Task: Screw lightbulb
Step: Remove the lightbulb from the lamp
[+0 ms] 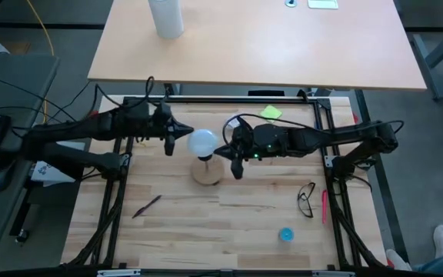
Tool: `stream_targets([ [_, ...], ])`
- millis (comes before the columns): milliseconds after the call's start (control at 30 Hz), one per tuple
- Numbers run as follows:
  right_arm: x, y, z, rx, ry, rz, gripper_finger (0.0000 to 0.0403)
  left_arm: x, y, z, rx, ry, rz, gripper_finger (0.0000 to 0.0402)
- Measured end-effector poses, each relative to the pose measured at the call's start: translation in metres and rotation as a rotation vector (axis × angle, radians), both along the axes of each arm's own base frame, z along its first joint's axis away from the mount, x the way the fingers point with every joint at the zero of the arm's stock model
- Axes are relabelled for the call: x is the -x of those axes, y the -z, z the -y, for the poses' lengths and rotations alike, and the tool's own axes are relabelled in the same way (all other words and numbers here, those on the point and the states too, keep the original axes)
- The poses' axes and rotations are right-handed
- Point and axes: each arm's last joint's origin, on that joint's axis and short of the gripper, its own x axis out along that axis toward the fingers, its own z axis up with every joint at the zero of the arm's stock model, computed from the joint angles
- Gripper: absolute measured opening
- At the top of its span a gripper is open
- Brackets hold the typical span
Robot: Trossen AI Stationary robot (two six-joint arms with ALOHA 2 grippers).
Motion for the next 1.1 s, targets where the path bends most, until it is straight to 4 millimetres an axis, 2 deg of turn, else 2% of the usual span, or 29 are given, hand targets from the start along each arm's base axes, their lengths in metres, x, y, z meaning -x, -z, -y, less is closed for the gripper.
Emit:
stream_targets([
  [333,0.014,-0.004,0.024,0.027,0.063,-0.071,0.0000,0.026,-0.003,0.006,0.042,-0.028,-0.033,0.0000],
  [567,0.041,-0.013,0.039,0.047,0.096,-0.160,0.0000,0.049,-0.004,0.016,0.088,-0.002,-0.070,0.0000],
  [700,0.050,-0.019,0.039,0.031,0.067,-0.160,0.0000,0.059,-0.009,0.015,0.032,-0.101,-0.038,0.0000],
  [800,0.047,-0.018,0.030,-0.022,-0.012,-0.150,0.0000,0.058,-0.010,0.010,-0.067,-0.203,-0.037,0.0000],
  [867,0.040,-0.015,0.022,-0.035,-0.060,-0.141,0.0000,0.050,-0.011,0.005,-0.116,-0.237,-0.035,0.0000],
  [1100,0.002,-0.005,-0.006,-0.075,-0.206,0.026,0.0000,0.008,-0.001,-0.015,-0.177,-0.250,-0.050,0.0000],
])
